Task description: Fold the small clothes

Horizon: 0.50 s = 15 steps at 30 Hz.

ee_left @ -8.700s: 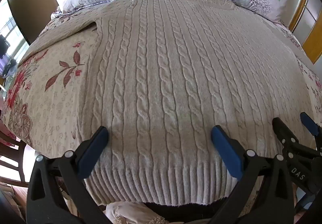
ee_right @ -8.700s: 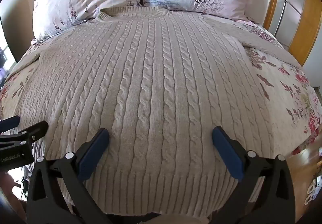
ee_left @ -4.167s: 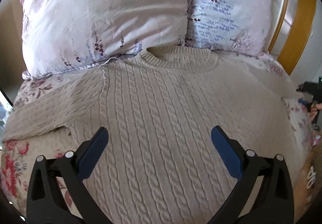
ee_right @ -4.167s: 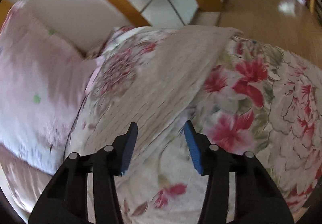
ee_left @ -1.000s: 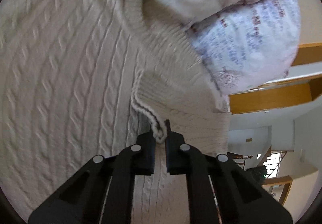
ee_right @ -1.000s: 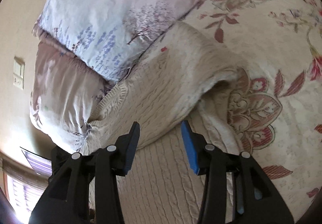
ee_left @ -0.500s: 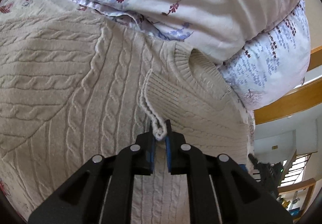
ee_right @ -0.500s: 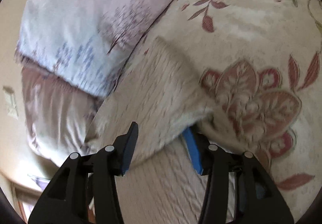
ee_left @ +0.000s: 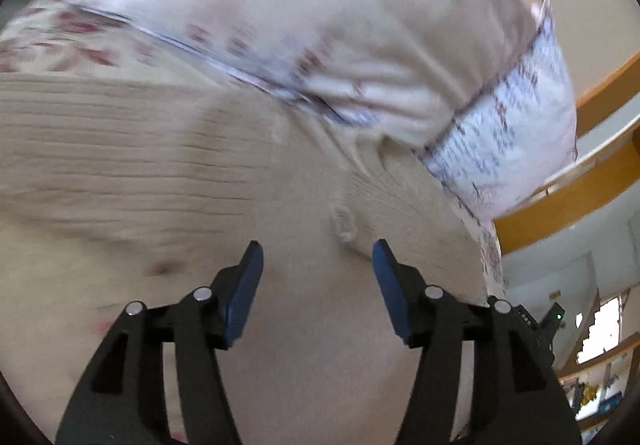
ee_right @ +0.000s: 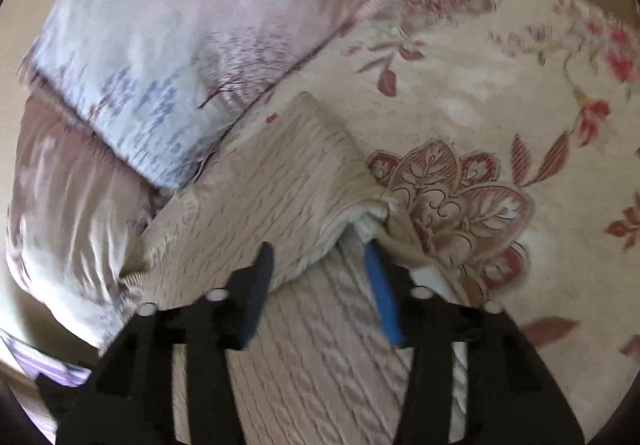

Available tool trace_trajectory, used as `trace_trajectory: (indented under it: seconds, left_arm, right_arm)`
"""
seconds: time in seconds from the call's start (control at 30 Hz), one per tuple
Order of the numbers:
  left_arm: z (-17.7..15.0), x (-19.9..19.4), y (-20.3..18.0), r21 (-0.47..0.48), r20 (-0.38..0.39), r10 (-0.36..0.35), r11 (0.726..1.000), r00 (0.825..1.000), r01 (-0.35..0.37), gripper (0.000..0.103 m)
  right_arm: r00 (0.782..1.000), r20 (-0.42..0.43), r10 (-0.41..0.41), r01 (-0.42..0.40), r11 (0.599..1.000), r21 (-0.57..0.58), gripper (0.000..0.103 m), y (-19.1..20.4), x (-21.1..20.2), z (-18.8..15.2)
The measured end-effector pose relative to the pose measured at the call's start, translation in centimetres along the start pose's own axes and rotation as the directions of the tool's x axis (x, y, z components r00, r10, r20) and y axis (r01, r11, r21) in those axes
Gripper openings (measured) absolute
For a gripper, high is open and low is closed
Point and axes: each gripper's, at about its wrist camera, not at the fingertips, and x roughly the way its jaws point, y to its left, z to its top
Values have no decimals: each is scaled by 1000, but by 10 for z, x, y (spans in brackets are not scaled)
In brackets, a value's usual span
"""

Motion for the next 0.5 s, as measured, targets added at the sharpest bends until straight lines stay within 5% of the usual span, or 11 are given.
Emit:
trace_trajectory:
  seconds: [0.2,0.3,0.5]
  left_arm:
    - [-4,-66,79,-196,116,122,976,986,-98,55]
    - [-2,-82,119,-322,144,191,937,971,-136,53]
    - [6,-100,179,-542,201,247,834,948,-102,48]
  right_arm:
    - [997,-42,66,-72,986,-150,60,39,5,-10]
    - [988,-99,122,-137,976,-168,60,50,10,-19]
    - [988,-73,135,-149,956,-252,60,60,-3,-28]
